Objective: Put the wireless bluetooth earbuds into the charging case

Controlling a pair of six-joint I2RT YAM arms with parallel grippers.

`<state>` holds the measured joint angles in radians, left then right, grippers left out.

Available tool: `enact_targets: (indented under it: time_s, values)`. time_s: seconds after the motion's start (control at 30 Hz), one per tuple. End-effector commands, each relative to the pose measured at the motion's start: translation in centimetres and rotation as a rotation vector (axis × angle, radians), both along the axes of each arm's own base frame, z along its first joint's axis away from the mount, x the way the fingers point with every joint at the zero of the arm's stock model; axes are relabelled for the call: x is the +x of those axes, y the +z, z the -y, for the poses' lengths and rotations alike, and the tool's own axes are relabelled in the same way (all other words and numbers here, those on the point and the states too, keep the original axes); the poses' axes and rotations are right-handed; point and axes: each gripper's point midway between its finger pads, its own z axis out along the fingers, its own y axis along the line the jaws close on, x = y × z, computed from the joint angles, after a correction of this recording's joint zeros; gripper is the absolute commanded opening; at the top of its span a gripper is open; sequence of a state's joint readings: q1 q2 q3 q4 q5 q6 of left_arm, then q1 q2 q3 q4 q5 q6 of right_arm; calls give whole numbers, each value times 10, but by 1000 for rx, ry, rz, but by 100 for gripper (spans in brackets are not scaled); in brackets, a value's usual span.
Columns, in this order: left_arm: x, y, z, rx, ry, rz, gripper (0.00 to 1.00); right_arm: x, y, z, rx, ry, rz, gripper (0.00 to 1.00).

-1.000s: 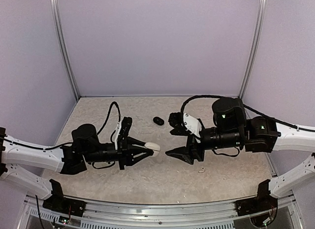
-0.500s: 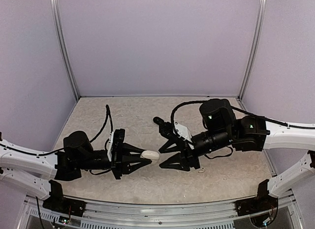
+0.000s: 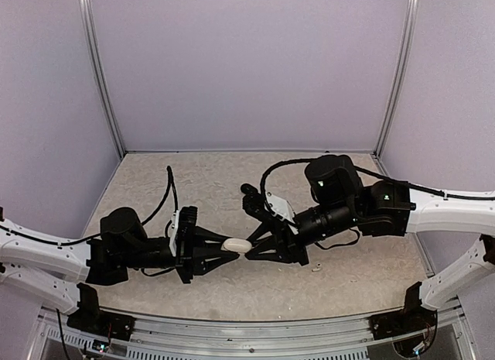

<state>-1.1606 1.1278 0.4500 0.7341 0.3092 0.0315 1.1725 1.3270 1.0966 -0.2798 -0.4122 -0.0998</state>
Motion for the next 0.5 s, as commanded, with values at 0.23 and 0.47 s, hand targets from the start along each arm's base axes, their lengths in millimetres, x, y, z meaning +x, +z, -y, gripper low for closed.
enact_targets:
  time_s: [0.23,0.47]
  values:
    - [1,10,4,-15,14,29,26,1,18,-4,33,12,21,13]
    - [3,4,0,-12,33,3,46,1,23,-3,47,7,31,11]
